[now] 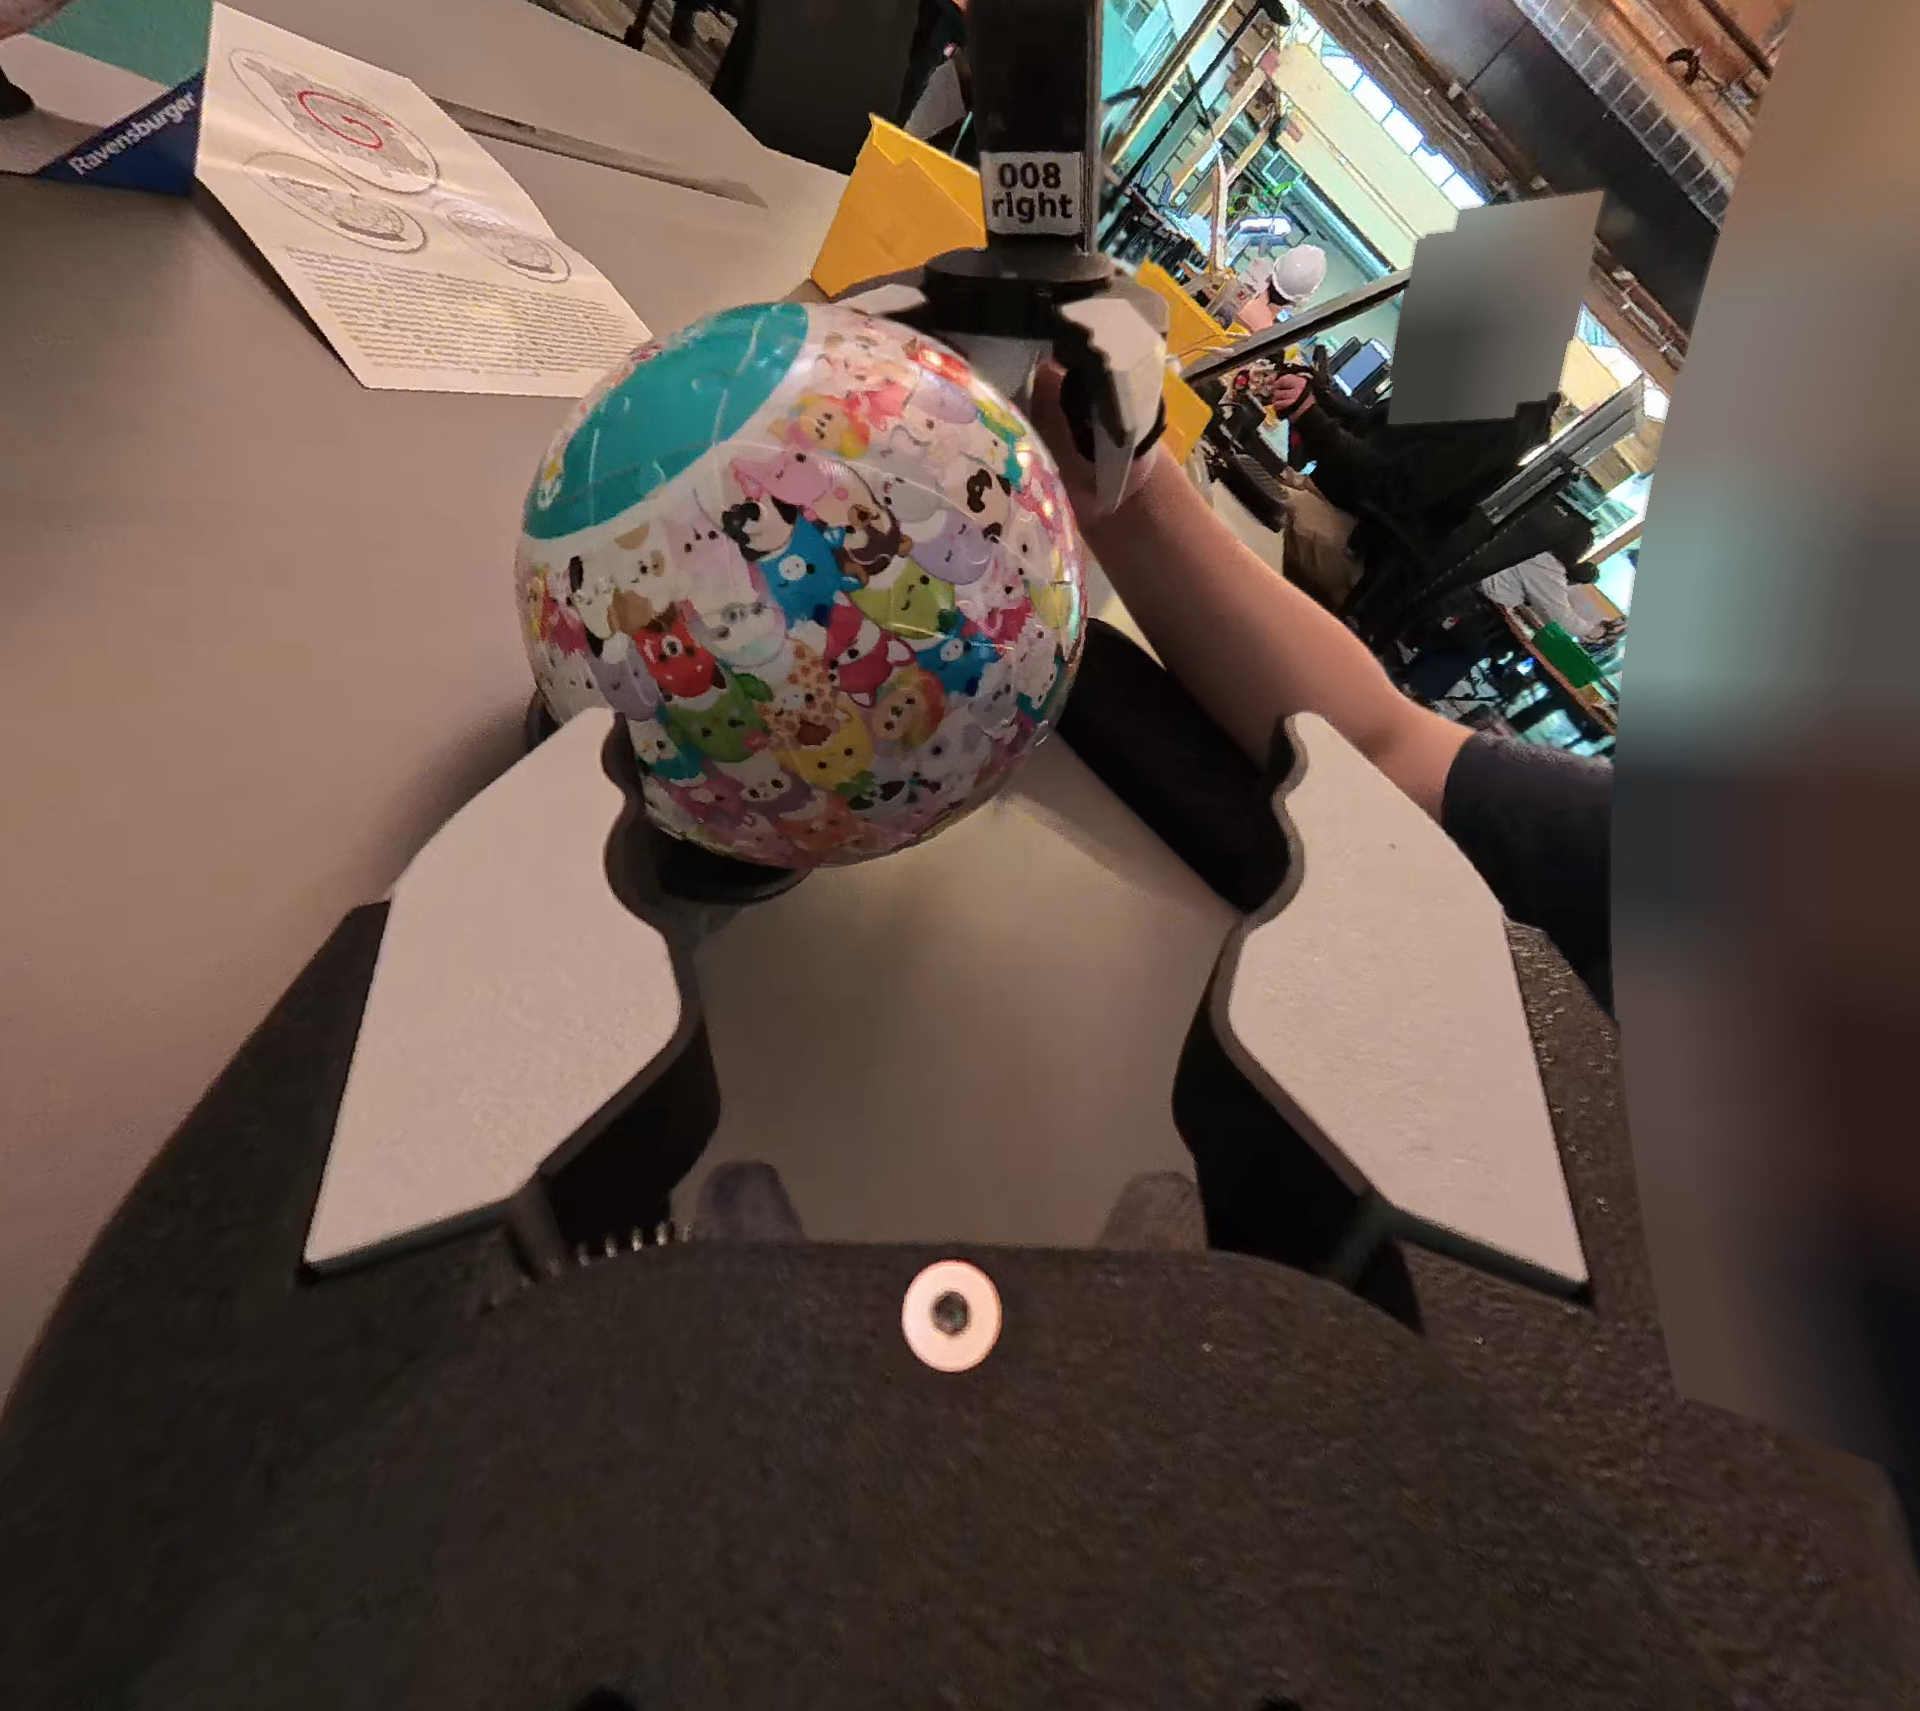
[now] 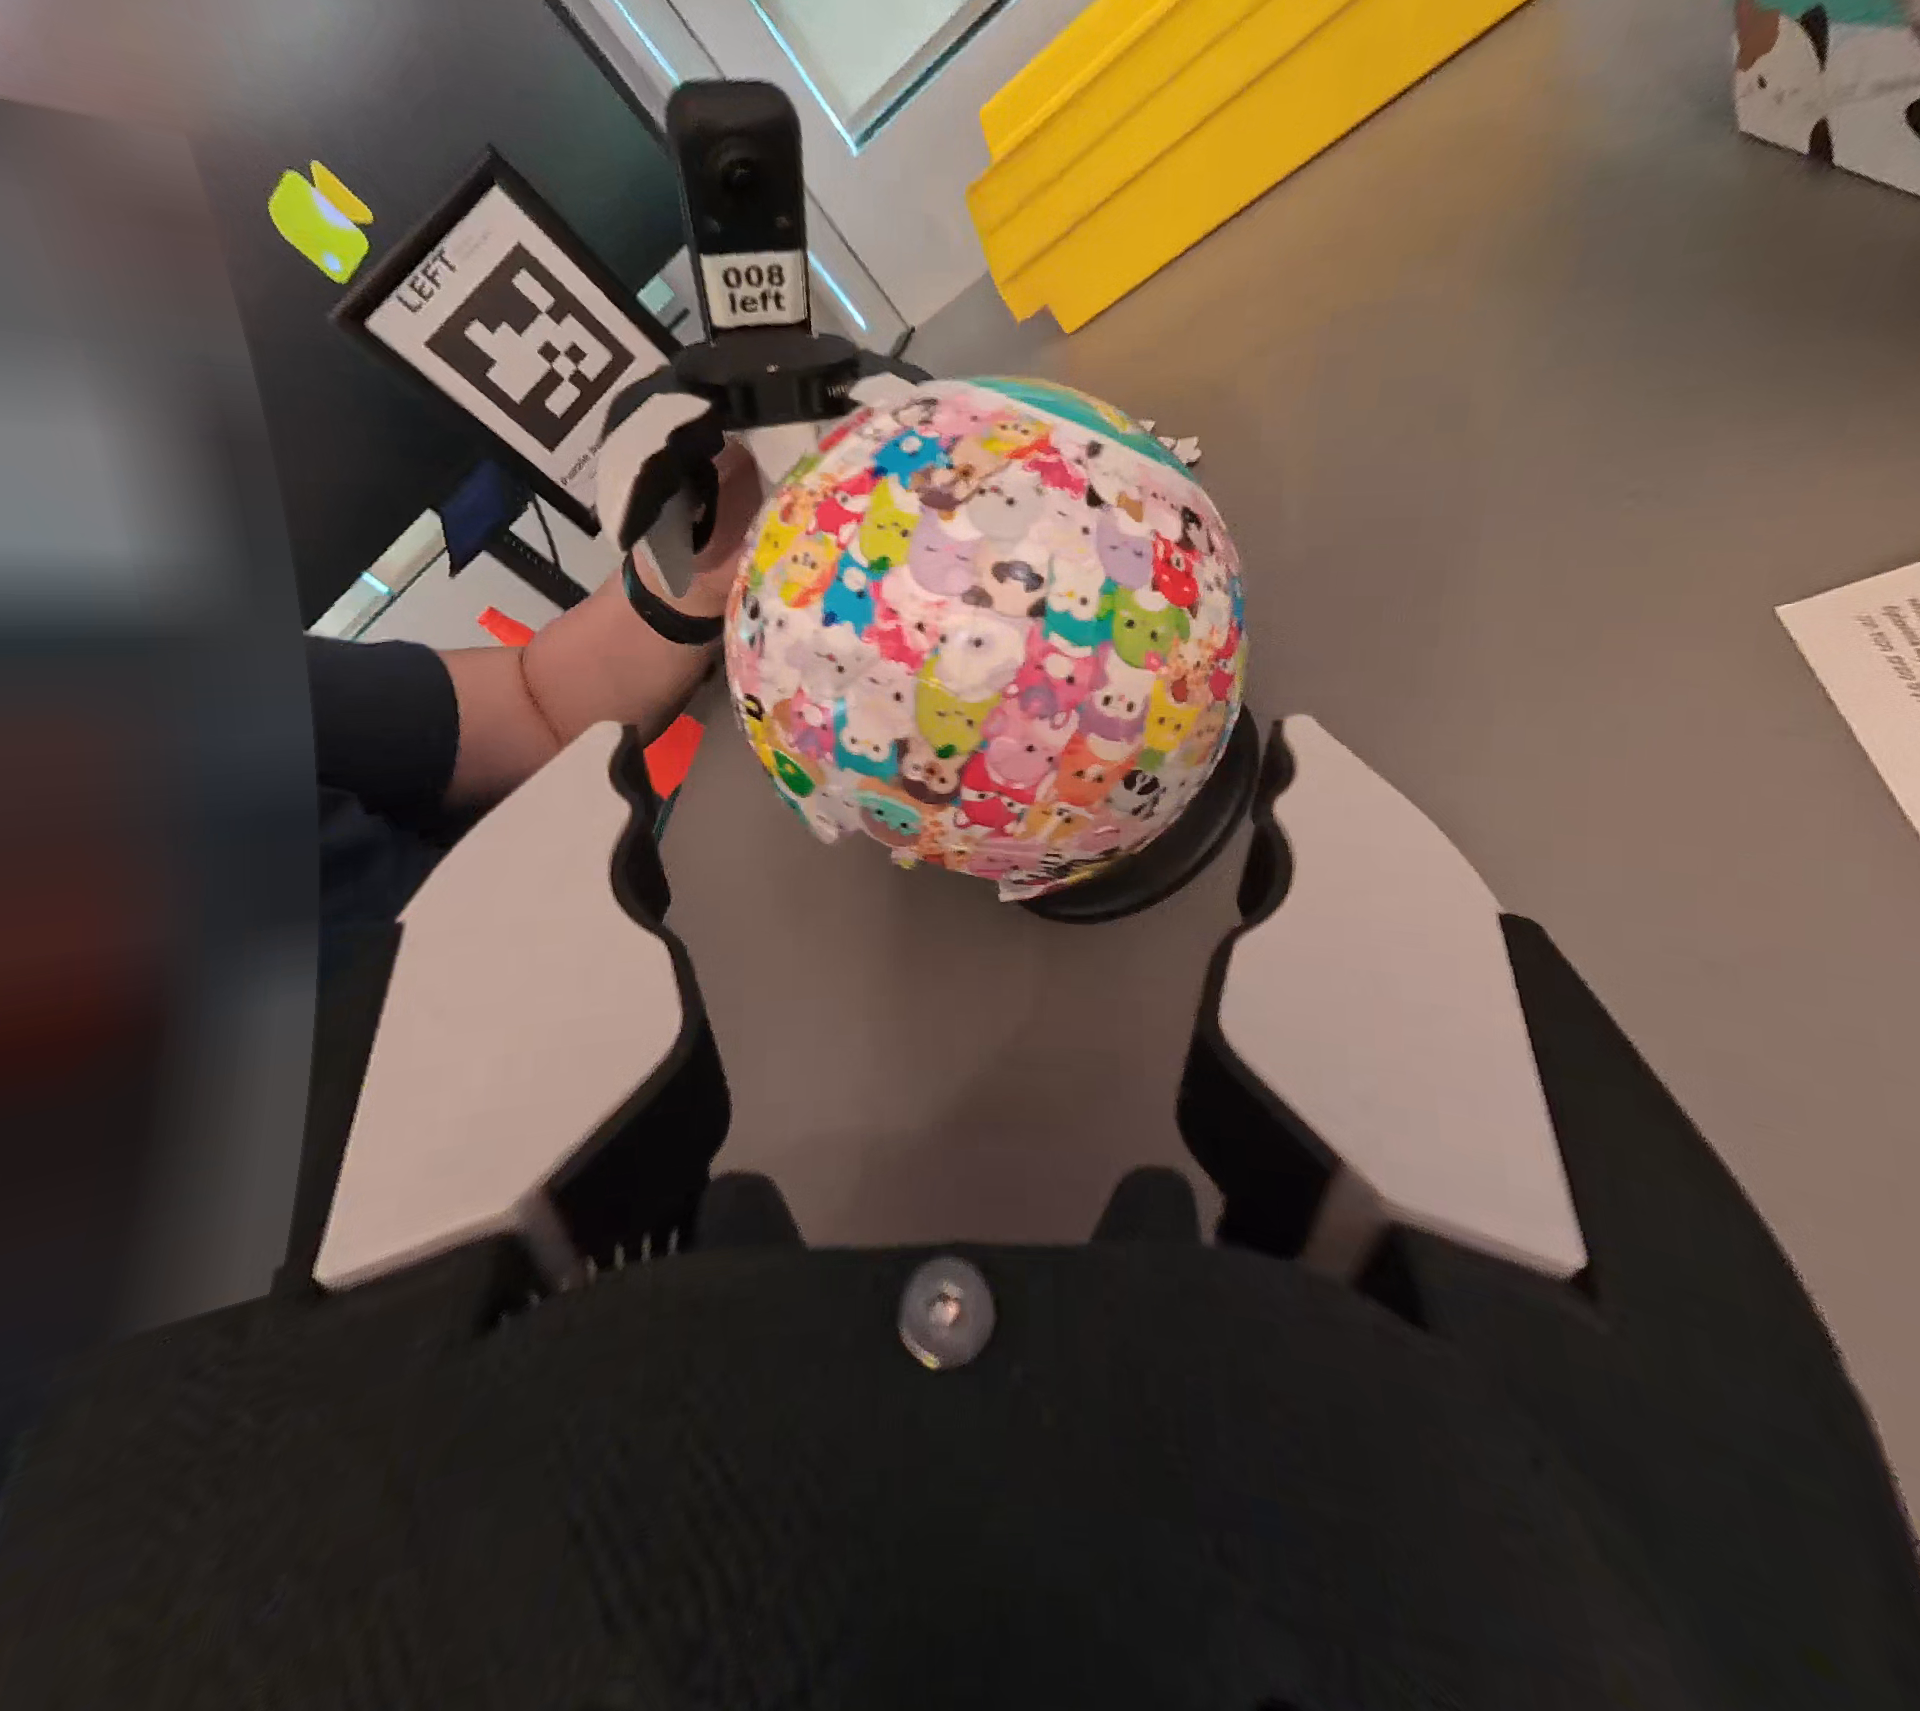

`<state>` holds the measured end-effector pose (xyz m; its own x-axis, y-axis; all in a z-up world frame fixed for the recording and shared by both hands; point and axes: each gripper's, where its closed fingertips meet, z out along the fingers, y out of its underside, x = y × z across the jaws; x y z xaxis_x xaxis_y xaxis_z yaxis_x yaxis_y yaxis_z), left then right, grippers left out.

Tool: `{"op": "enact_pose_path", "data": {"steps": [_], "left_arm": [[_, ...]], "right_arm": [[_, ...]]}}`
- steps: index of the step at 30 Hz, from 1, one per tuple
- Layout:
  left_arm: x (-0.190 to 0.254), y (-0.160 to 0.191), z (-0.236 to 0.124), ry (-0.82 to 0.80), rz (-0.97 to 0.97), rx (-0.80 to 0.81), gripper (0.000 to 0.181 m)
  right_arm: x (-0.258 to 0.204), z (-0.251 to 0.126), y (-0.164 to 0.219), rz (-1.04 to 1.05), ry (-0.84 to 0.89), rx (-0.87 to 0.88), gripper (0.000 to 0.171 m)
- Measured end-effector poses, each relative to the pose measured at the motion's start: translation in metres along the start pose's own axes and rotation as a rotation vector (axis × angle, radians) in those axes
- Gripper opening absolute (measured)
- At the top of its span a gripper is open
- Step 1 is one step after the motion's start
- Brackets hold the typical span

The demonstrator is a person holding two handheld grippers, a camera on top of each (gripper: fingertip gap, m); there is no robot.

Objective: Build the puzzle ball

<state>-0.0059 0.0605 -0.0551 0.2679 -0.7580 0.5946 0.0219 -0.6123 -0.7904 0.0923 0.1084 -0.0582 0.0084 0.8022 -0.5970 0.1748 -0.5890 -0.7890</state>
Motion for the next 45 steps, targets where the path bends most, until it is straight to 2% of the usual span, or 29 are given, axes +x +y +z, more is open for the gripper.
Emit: {"op": "enact_pose_path", "data": {"steps": [9,13,24,30,45], "left_arm": [[-0.021,0.017,0.015,-0.083,0.047,-0.057,0.114],[-0.018,0.018,0.022,-0.048,0.020,-0.056,0.114],[-0.025,0.016,0.027,-0.088,0.013,-0.065,0.108],[-0.030,0.017,0.030,-0.159,0.052,-0.092,0.109],[-0.023,0.016,0.034,-0.219,-0.023,-0.140,0.117]], "right_arm": [[-0.002,0.021,0.008,-0.028,-0.073,-0.045,0.111],[0.003,0.027,0.009,-0.017,-0.051,-0.060,0.111],[0.009,0.034,0.014,0.044,0.000,-0.098,0.105],[0.008,0.037,0.015,0.081,0.036,-0.117,0.106],[0.000,0.042,0.023,0.232,0.081,-0.193,0.108]]}}
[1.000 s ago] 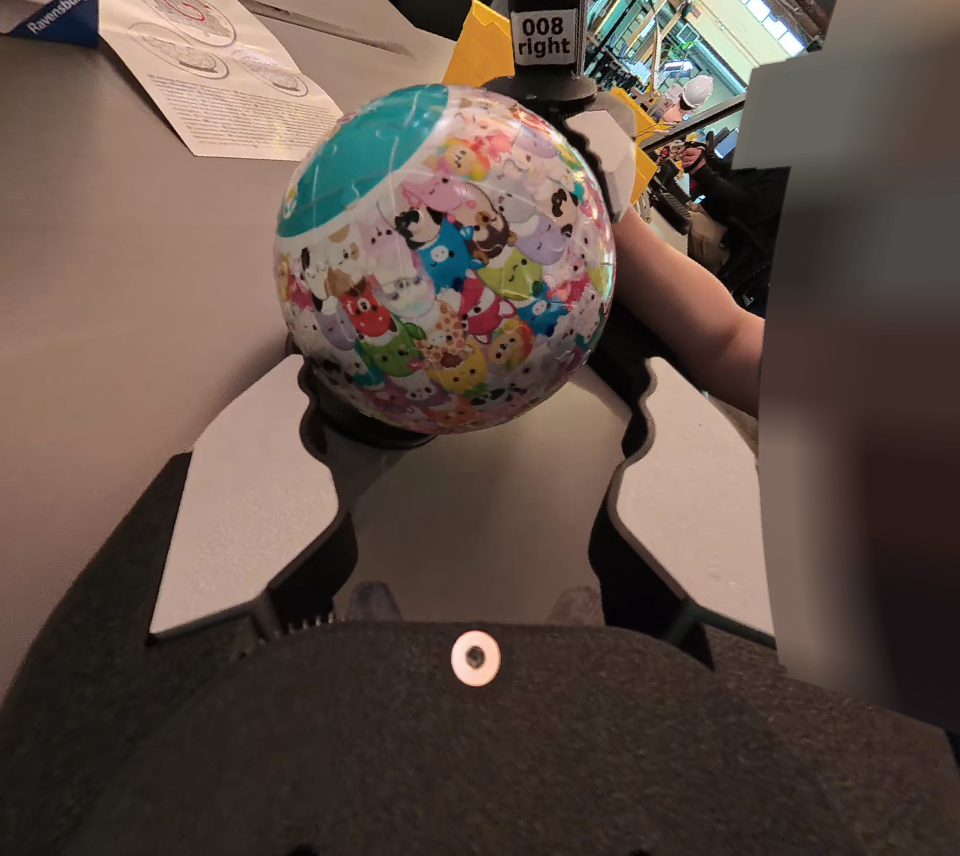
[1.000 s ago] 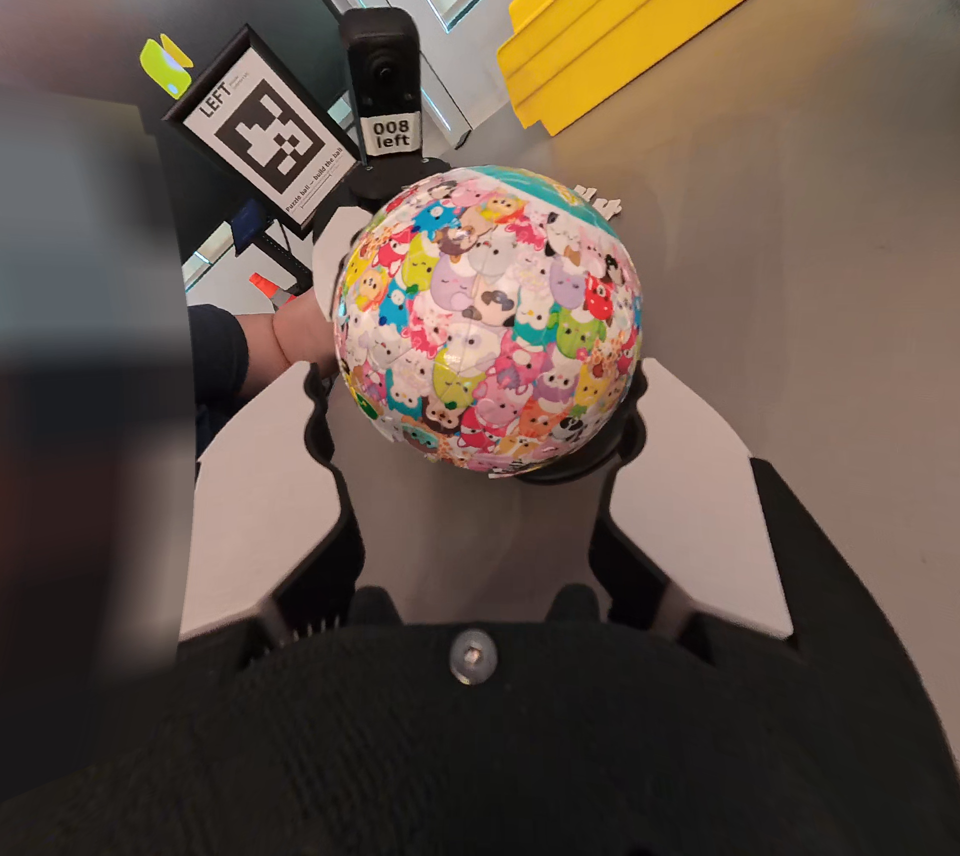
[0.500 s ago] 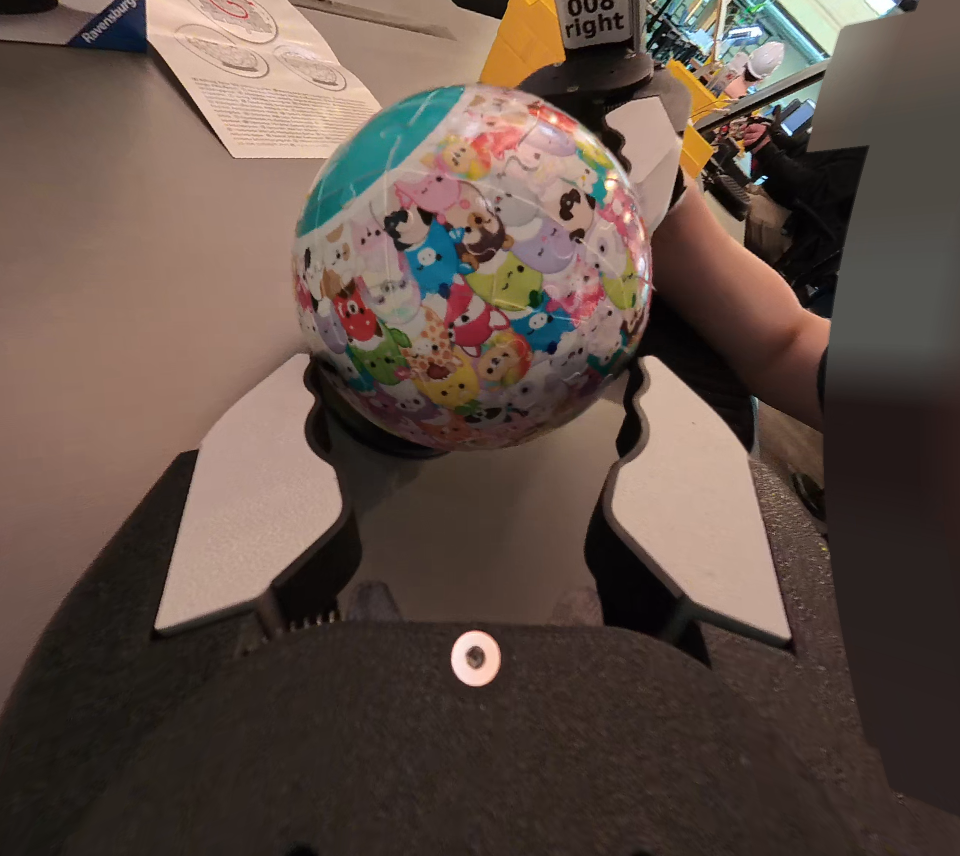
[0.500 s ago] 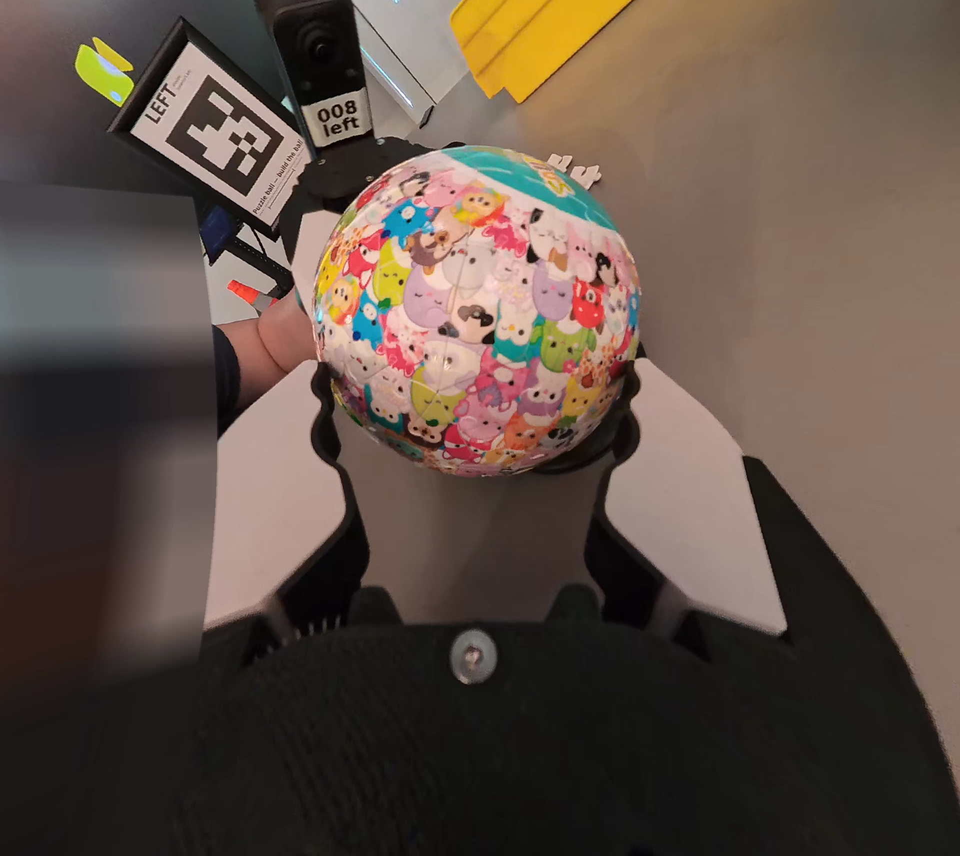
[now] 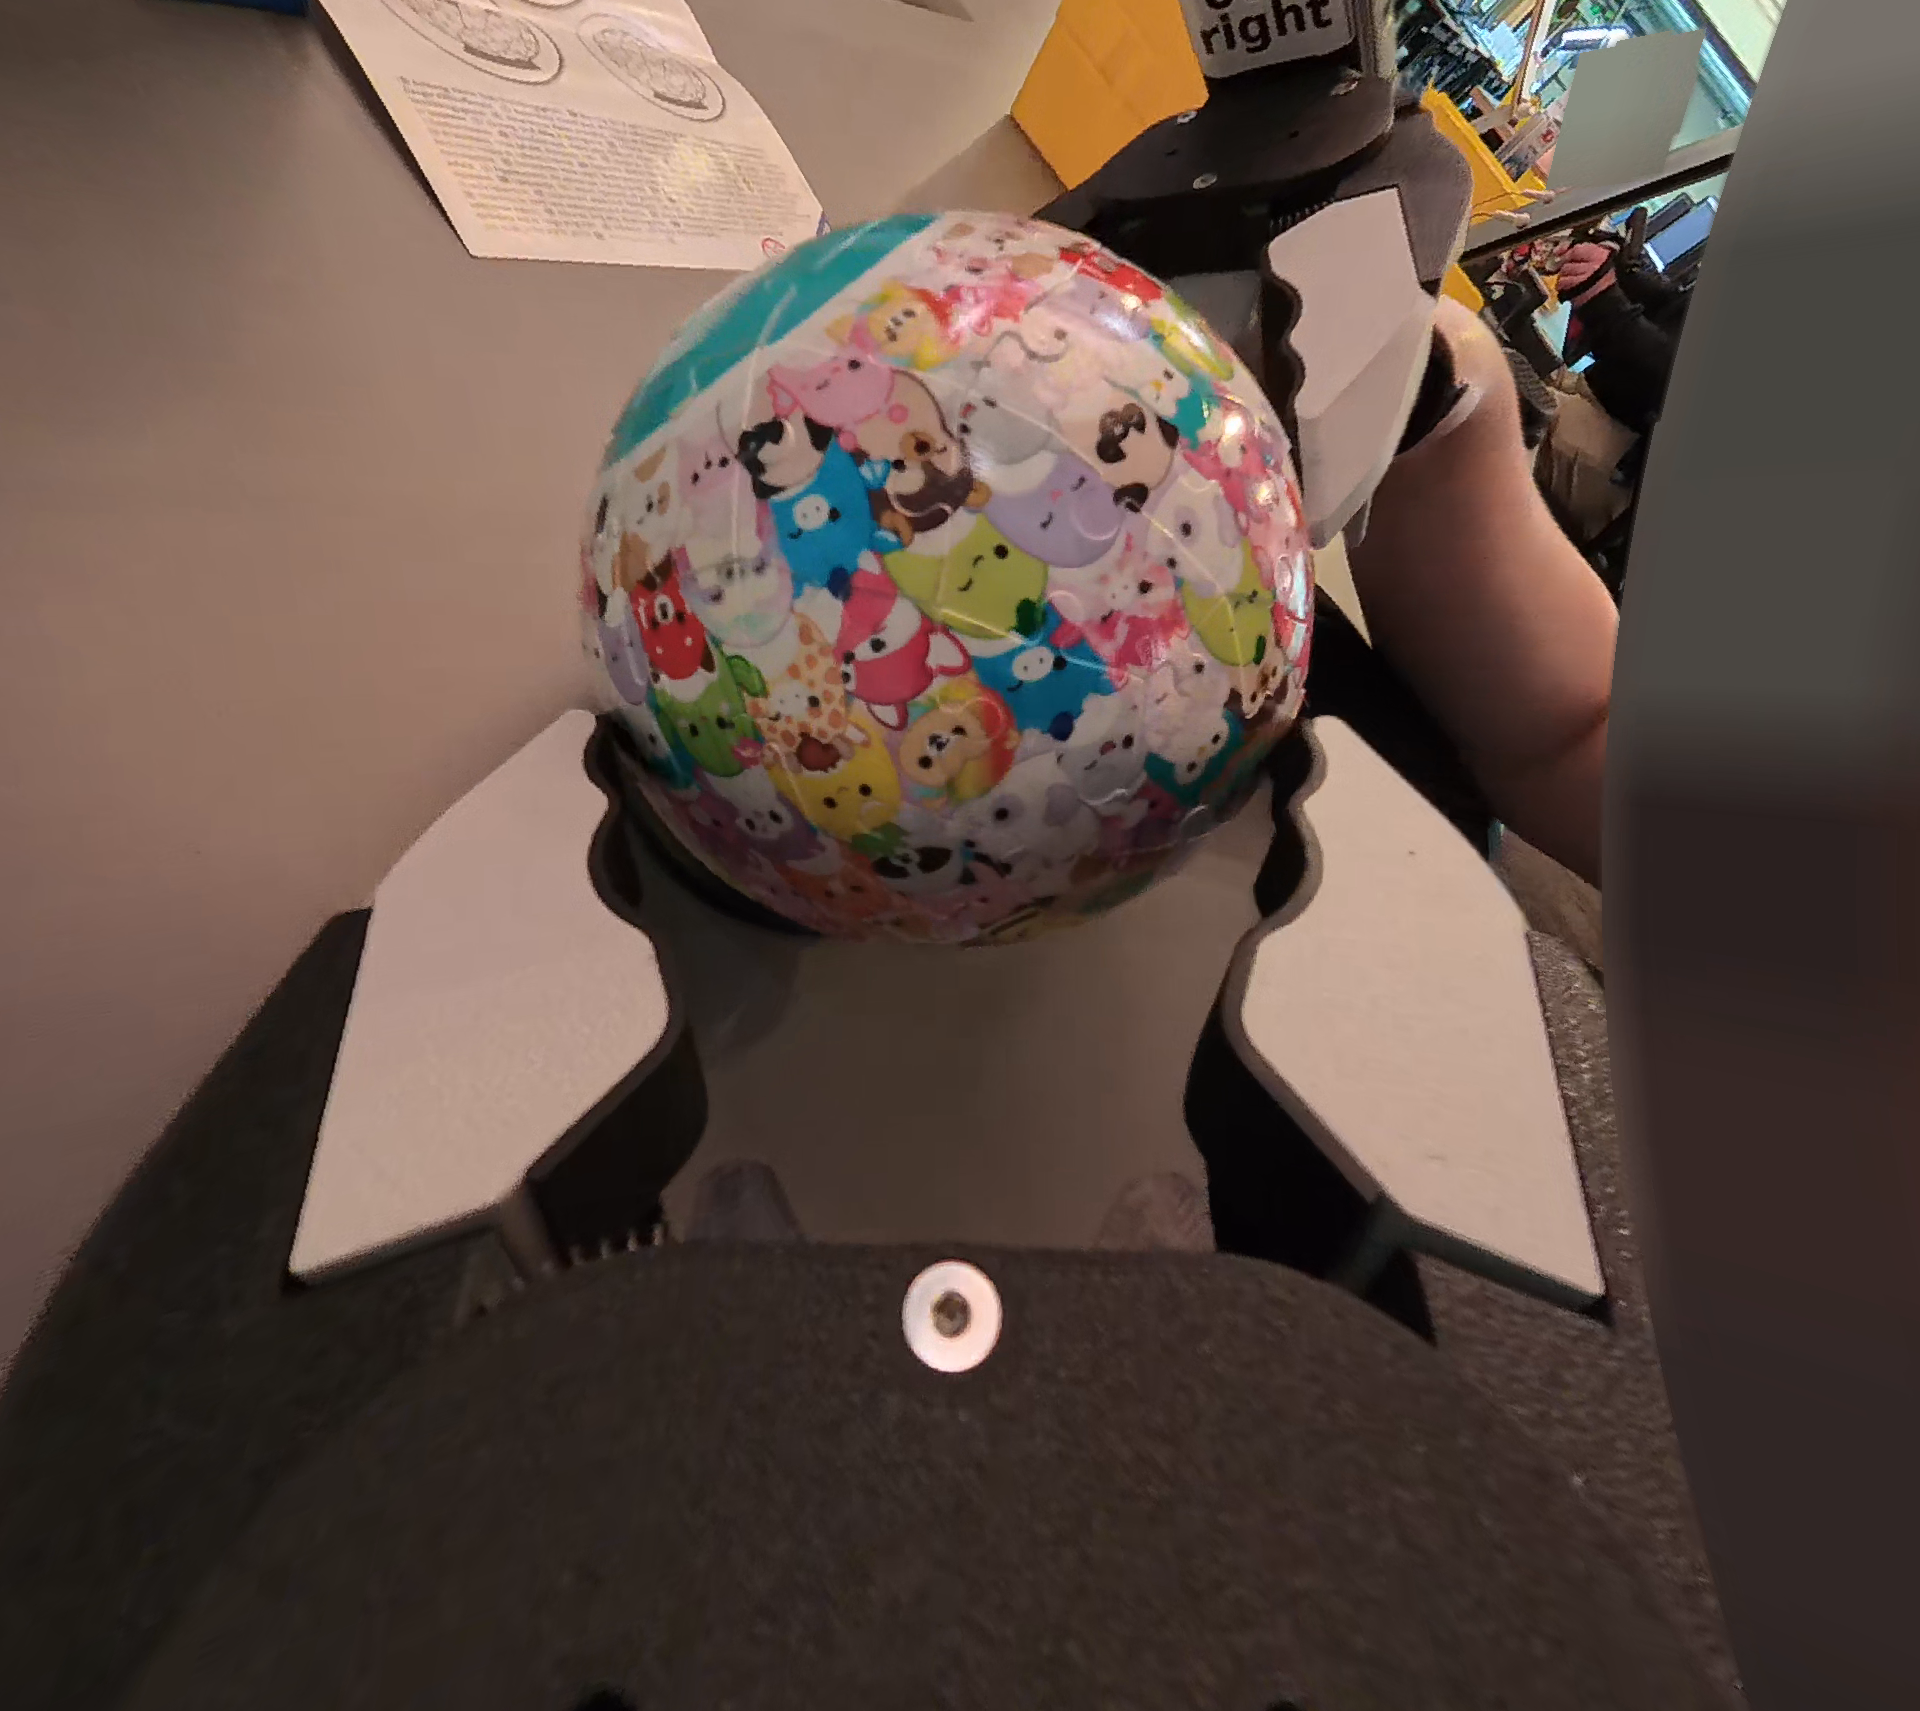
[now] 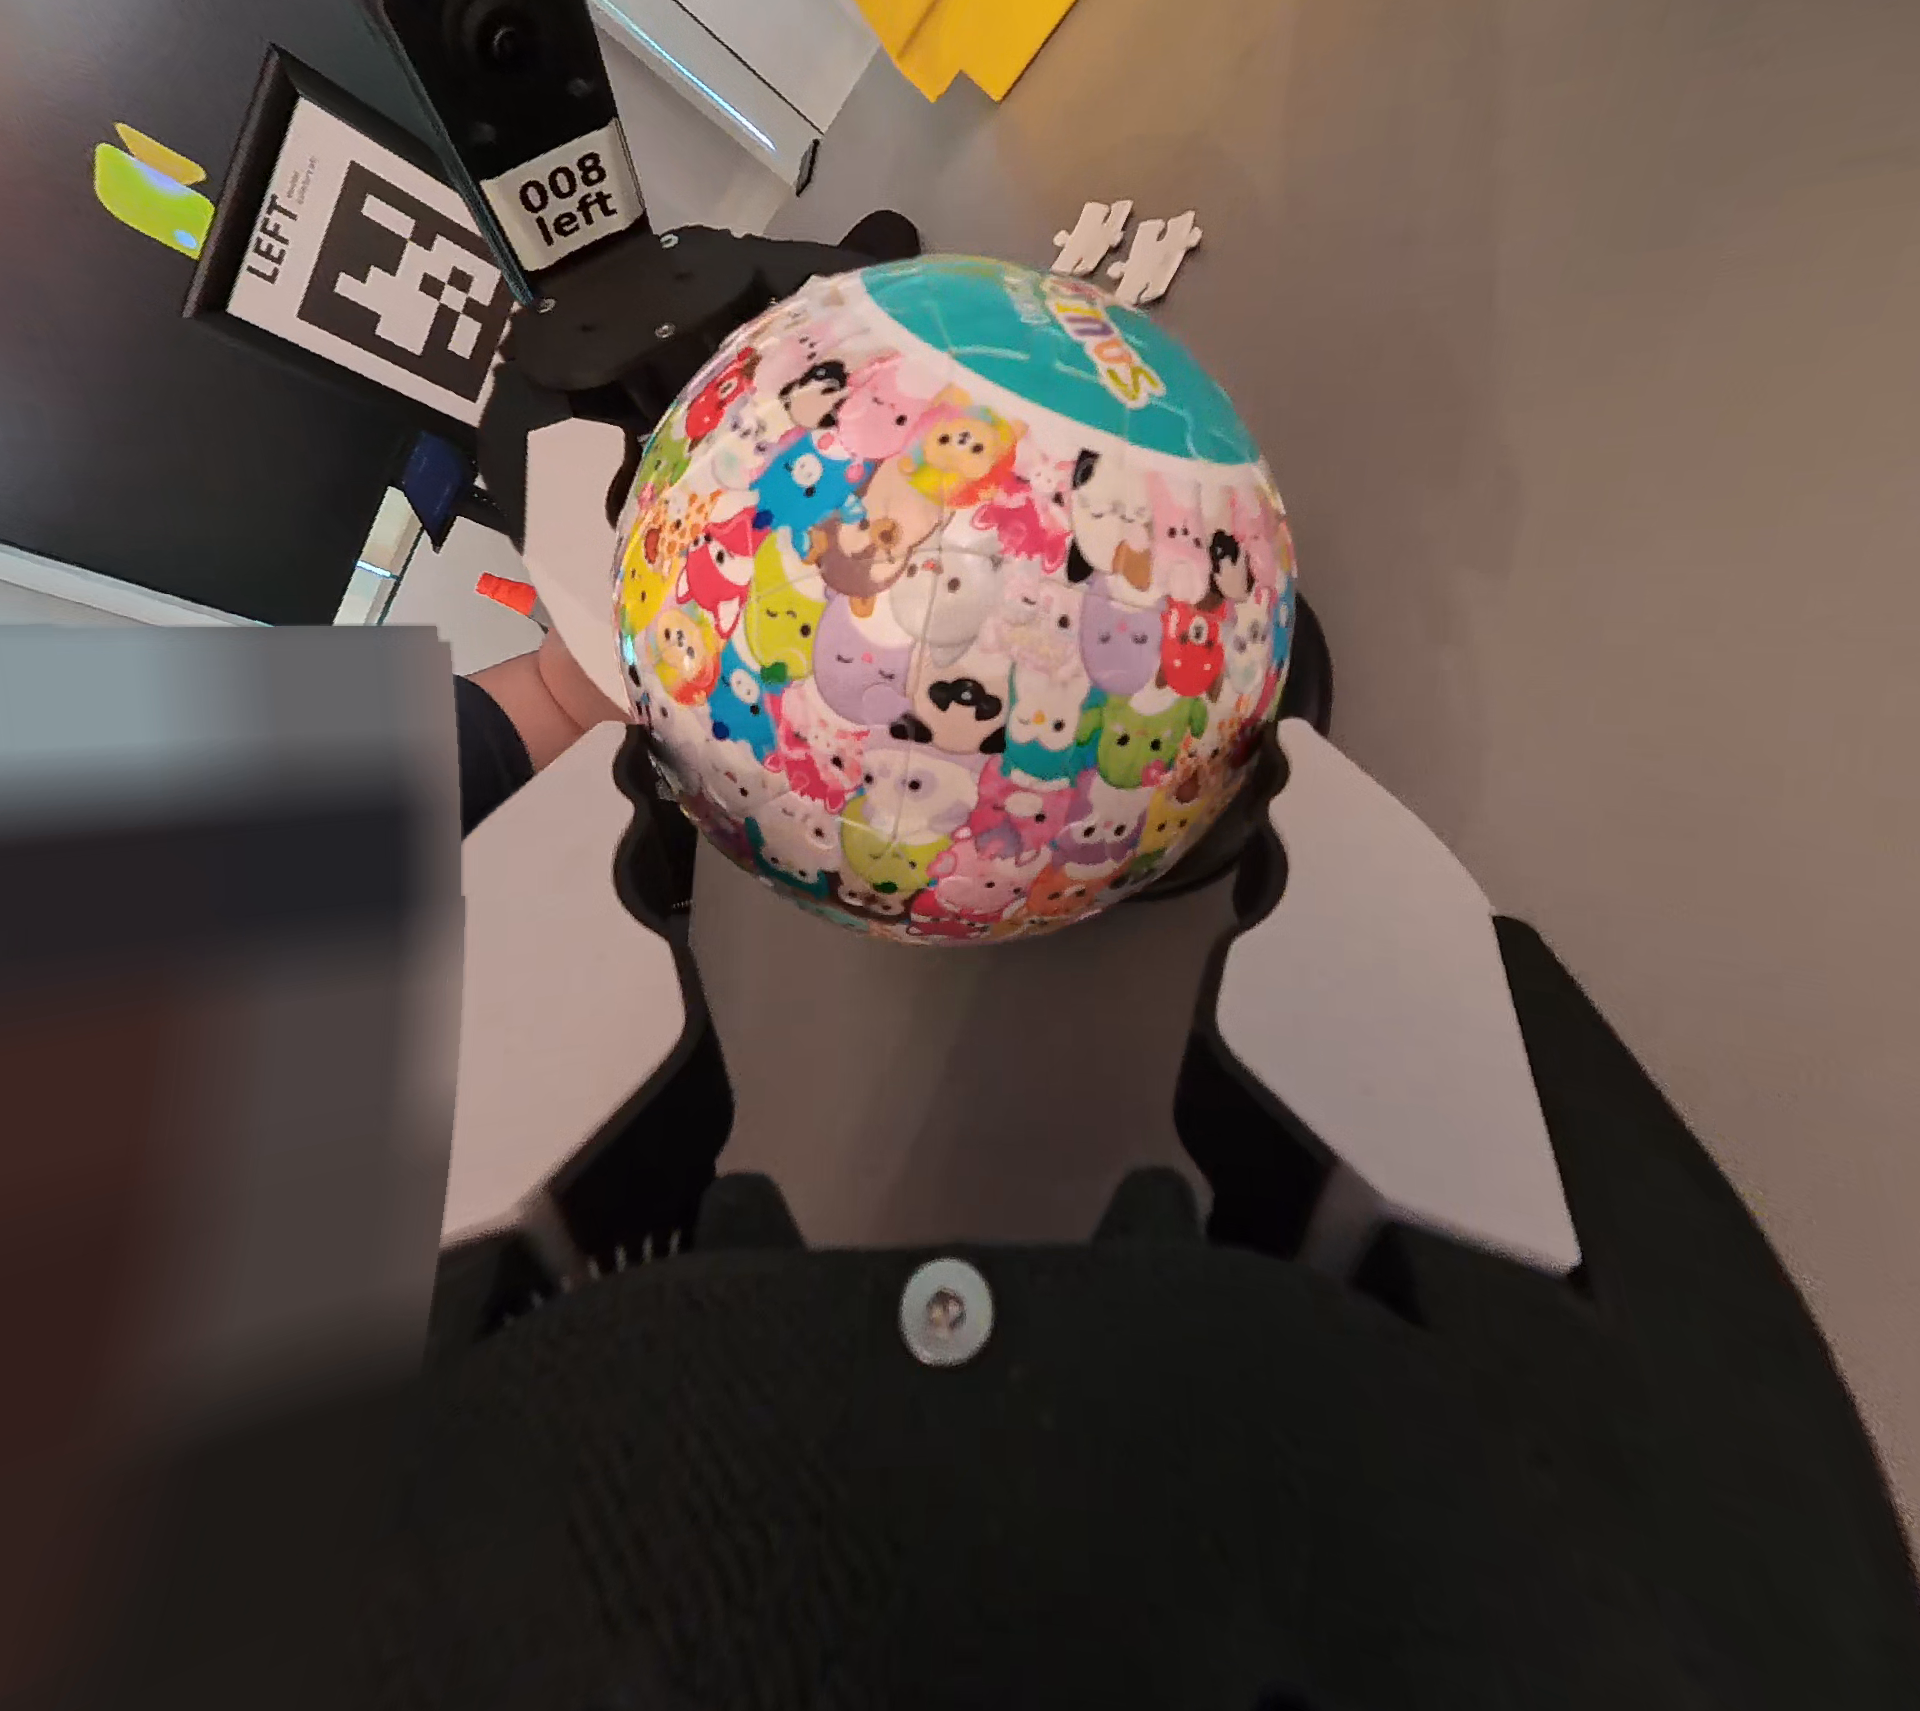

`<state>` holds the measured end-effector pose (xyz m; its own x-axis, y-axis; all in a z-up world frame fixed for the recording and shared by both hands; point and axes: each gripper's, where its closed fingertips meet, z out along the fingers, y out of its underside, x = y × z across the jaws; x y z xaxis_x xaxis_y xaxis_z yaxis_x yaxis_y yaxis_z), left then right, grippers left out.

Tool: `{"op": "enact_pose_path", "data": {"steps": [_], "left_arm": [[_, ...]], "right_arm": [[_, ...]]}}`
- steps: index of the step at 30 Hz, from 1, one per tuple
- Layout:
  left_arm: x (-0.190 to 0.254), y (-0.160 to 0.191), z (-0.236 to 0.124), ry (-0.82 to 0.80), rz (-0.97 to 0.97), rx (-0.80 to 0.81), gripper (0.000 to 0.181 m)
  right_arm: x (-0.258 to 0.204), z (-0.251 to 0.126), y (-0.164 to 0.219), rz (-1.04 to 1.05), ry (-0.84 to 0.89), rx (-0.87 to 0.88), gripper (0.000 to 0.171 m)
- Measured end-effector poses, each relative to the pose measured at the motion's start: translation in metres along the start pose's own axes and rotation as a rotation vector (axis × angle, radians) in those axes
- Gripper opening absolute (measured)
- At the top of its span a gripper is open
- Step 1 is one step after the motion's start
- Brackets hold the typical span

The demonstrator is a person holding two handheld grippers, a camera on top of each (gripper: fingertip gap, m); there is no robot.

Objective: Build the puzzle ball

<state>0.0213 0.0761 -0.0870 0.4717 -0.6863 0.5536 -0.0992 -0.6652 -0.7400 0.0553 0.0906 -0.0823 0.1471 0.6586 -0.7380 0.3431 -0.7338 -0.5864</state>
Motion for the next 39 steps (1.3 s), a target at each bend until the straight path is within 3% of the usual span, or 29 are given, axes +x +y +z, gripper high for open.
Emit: {"op": "enact_pose_path", "data": {"steps": [22,28,34,39], "left_arm": [[0.004,-0.010,-0.011,0.102,0.077,0.095,0.115],[0.005,-0.014,-0.019,0.136,0.096,0.125,0.110],[0.006,-0.015,-0.028,0.128,0.163,0.128,0.114],[0.010,-0.013,-0.039,0.108,0.206,0.136,0.118]], "right_arm": [[0.002,-0.005,0.000,-0.129,0.031,0.016,0.109],[-0.005,-0.020,-0.004,-0.196,0.034,0.092,0.109],[-0.008,-0.029,0.001,-0.394,0.146,0.125,0.110],[-0.034,-0.047,0.001,-0.676,0.314,0.239,0.110]]}}
